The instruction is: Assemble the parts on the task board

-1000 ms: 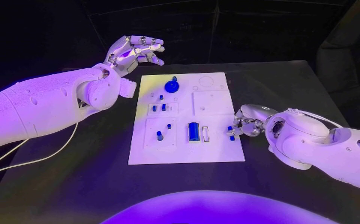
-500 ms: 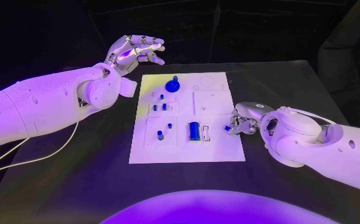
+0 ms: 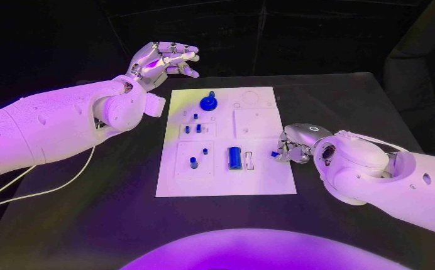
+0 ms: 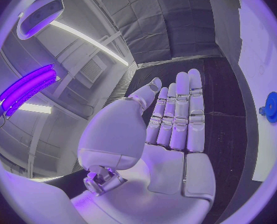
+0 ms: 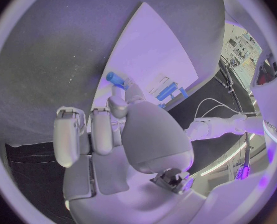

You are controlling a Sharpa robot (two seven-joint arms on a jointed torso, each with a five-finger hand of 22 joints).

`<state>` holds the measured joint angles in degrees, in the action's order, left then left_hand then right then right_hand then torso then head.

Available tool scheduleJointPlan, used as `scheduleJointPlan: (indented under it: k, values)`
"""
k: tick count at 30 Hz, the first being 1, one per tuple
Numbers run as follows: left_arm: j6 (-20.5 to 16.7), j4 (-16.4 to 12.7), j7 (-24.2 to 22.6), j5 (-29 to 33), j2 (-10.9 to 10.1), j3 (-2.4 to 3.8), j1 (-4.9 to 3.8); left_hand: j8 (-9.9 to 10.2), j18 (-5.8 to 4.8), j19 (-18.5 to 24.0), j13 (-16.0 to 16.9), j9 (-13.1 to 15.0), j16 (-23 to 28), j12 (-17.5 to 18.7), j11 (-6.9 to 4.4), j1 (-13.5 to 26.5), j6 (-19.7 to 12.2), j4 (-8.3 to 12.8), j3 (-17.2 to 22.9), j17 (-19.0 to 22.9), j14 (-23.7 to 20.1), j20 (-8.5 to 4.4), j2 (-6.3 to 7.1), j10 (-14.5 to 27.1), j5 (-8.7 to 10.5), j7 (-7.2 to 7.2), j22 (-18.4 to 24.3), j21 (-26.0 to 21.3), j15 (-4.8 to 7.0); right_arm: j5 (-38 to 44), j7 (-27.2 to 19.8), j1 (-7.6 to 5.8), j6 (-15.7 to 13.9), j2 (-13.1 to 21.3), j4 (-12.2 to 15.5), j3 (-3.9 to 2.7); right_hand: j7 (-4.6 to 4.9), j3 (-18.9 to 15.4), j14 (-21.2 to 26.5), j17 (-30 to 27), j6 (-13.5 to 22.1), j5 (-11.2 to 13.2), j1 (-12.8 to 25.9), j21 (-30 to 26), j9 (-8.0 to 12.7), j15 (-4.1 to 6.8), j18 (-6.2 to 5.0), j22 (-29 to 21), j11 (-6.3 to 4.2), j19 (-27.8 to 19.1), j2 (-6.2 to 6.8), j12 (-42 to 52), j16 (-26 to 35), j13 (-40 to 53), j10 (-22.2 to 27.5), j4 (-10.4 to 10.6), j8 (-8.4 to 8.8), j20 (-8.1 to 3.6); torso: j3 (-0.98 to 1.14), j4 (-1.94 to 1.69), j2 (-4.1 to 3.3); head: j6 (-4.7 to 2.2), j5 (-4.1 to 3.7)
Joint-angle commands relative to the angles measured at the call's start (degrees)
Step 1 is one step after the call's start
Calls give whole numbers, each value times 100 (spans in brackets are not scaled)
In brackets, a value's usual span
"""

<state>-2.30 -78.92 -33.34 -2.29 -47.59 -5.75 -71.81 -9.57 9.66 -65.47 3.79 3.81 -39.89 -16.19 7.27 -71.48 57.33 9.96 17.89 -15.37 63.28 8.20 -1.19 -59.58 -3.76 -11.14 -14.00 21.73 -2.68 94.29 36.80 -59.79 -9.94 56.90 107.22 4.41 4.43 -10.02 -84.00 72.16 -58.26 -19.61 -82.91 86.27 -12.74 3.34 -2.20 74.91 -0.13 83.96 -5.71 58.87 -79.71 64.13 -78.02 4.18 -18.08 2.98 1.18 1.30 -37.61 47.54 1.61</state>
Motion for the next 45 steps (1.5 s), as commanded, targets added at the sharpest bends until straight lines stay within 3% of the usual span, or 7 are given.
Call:
scheduleJointPlan:
  k: [1,9,16,24,35,39,45]
  values:
    - [68,0,-39,24,4,4,-10,-5,72,-37,0,4,28,-16,-7,4,-10,37,-12,10,48,4,-30,37,-23,0,11,-40,-2,-3,93,10,-457,21,113,9,-9,48,-296,41,-88,-256,218,66,-5,65,93,1059,-22,262,70,78,-50,77,-95,134,56,-37,-5,-15,6,5,-18]
    - [61,5,-44,24,3,4,-10,-4,71,-37,0,3,29,-17,-5,15,-11,33,-18,11,49,5,-28,38,-21,-2,14,-42,-4,-68,17,8,-1007,14,278,7,-40,341,-310,104,-240,-580,354,117,28,100,114,1134,-52,321,267,173,-85,201,-219,301,180,-74,-3,-7,0,7,20]
    - [59,-1,-45,24,4,3,-10,-4,69,-38,0,3,31,-18,-3,28,-12,29,-26,11,50,7,-26,39,-20,-3,17,-45,-6,-383,-1,8,-1096,-135,237,7,-43,456,-312,115,-276,-588,467,123,35,98,117,1145,-51,329,349,166,-91,217,-240,428,231,-77,-9,2,-2,21,41]
    - [55,-10,-41,24,5,3,-10,-4,69,-38,0,3,31,-18,-3,28,-12,29,-26,11,50,7,-26,39,-20,-3,17,-45,-6,-839,69,7,-837,-420,77,7,-42,512,-310,107,-296,-583,513,121,34,98,116,1143,-50,327,384,152,-86,217,-241,481,249,-77,-11,-25,-7,30,46]
    - [51,-13,-35,24,2,3,-11,-4,69,-38,0,3,31,-18,-3,28,-12,29,-26,11,50,7,-26,39,-20,-3,17,-45,-6,-1072,214,7,-577,-686,-59,8,-39,643,-311,119,-360,-551,781,121,22,90,116,1147,-42,329,512,154,-90,253,-269,730,302,-70,-3,4,-3,45,81]
    - [65,-12,-22,24,5,3,-11,-4,69,-38,0,3,31,-18,-3,30,-13,29,-28,12,50,7,-25,39,-20,-3,18,-45,-6,-1093,236,7,-553,-745,-96,8,-40,614,-313,126,-401,-941,1030,119,4,86,115,1145,-38,327,599,154,-93,272,-290,930,322,-66,-3,5,-3,39,82]
    - [75,-10,-10,24,9,3,-11,-3,69,-39,-1,2,32,-19,-2,39,-16,28,-35,13,51,8,-21,42,-19,-4,21,-49,-7,-1084,258,7,-455,-789,-128,8,-58,621,-316,142,-464,-1048,1100,119,-24,93,116,1147,-50,328,599,172,-102,299,-309,1010,310,-69,-1,-5,-2,50,85]
